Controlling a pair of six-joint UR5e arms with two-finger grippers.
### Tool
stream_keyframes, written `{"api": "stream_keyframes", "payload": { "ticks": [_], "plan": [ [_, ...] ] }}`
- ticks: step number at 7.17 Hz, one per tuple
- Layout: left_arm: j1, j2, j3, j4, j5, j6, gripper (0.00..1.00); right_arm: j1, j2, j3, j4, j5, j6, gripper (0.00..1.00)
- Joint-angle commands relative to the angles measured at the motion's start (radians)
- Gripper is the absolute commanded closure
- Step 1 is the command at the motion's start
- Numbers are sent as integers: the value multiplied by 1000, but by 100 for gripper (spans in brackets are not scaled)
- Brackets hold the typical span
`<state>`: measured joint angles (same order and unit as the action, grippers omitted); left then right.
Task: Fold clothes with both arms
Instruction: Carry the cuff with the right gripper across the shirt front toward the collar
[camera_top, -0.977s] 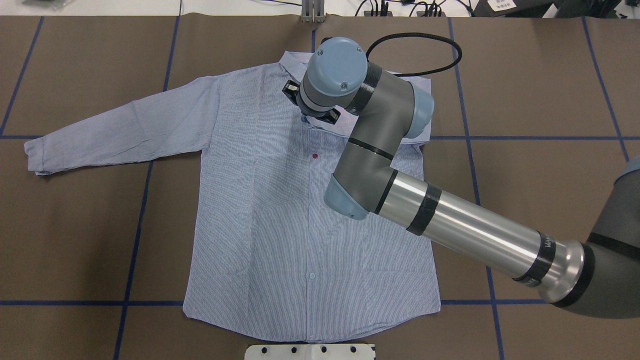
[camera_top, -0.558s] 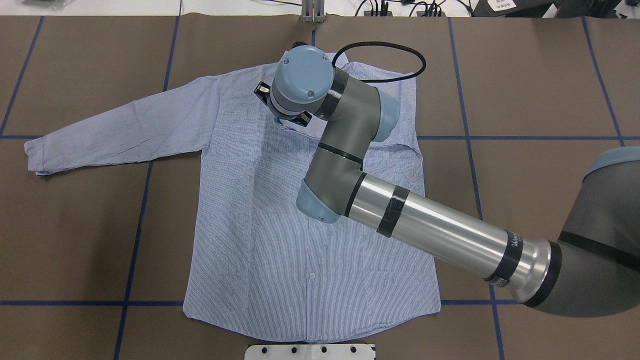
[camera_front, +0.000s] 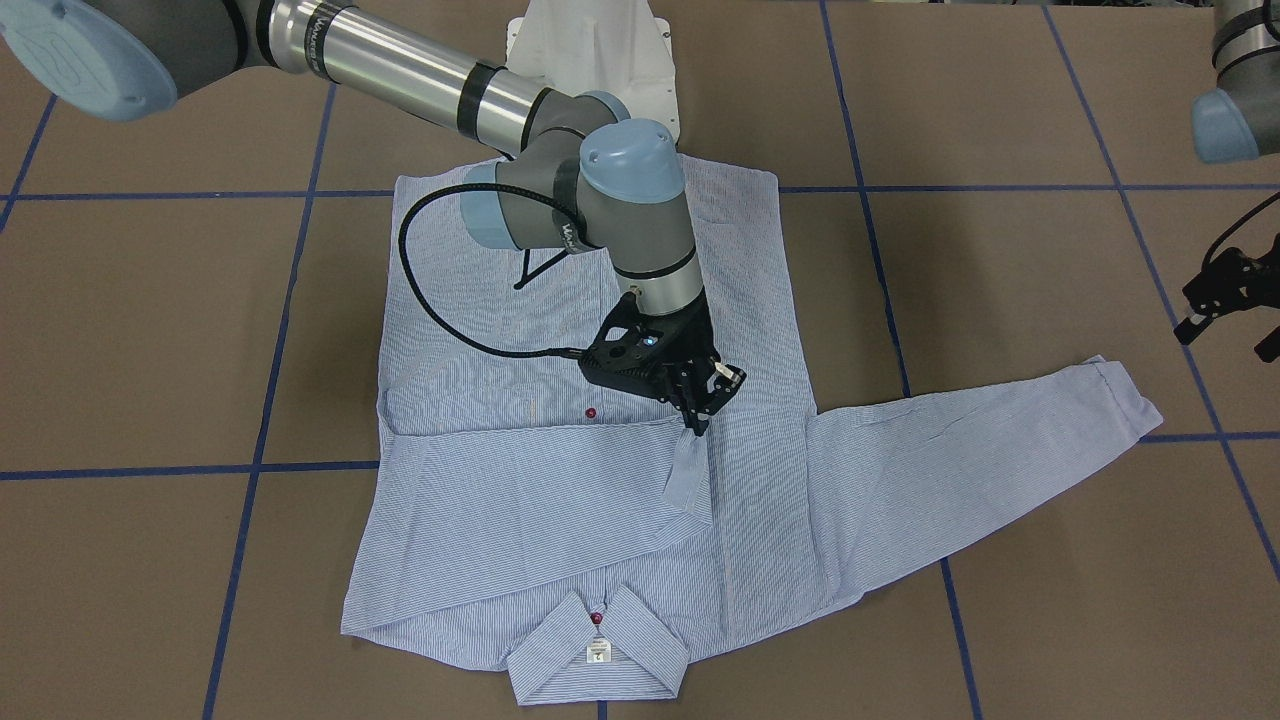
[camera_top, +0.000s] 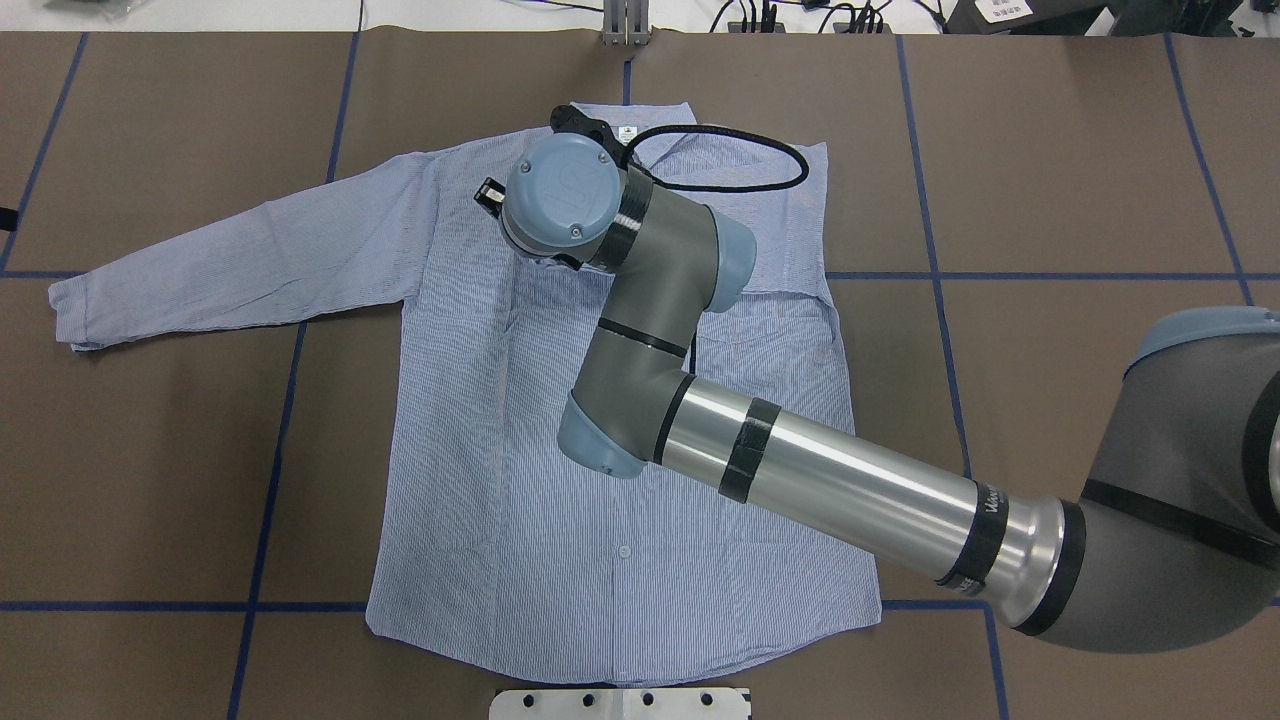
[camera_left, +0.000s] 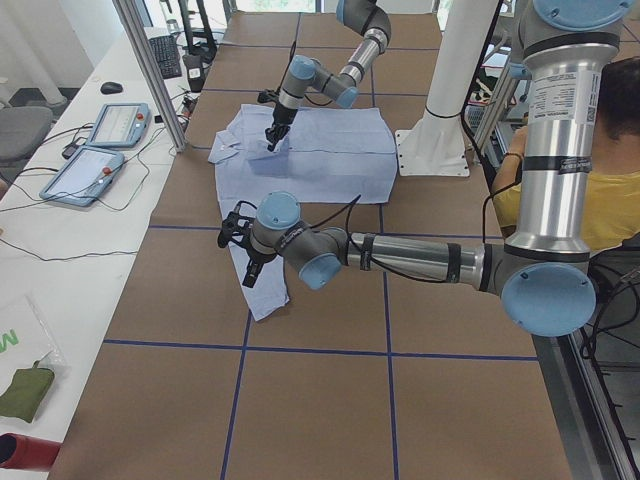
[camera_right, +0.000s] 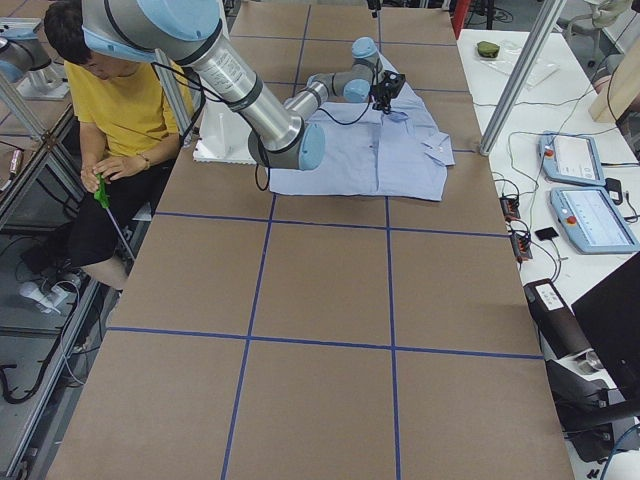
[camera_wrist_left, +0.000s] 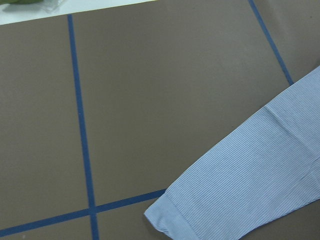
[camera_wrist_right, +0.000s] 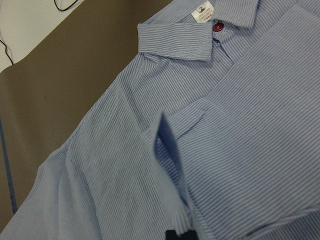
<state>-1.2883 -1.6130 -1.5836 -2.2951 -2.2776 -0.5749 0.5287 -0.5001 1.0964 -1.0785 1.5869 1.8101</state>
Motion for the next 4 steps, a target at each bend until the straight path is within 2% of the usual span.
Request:
{"api": "stream_keyframes", "payload": {
  "ticks": [1, 3, 4],
  "plan": [
    [83, -117, 141, -30, 7, -141, 0, -26, 24, -6, 2, -51, 15, 0],
    [107, -130, 191, -55, 6, -204, 0, -21, 43, -1, 0, -53, 37, 0],
    [107, -124, 177, -55, 0, -294, 0, 20, 26, 12, -1, -44, 44, 0]
  ]
}}
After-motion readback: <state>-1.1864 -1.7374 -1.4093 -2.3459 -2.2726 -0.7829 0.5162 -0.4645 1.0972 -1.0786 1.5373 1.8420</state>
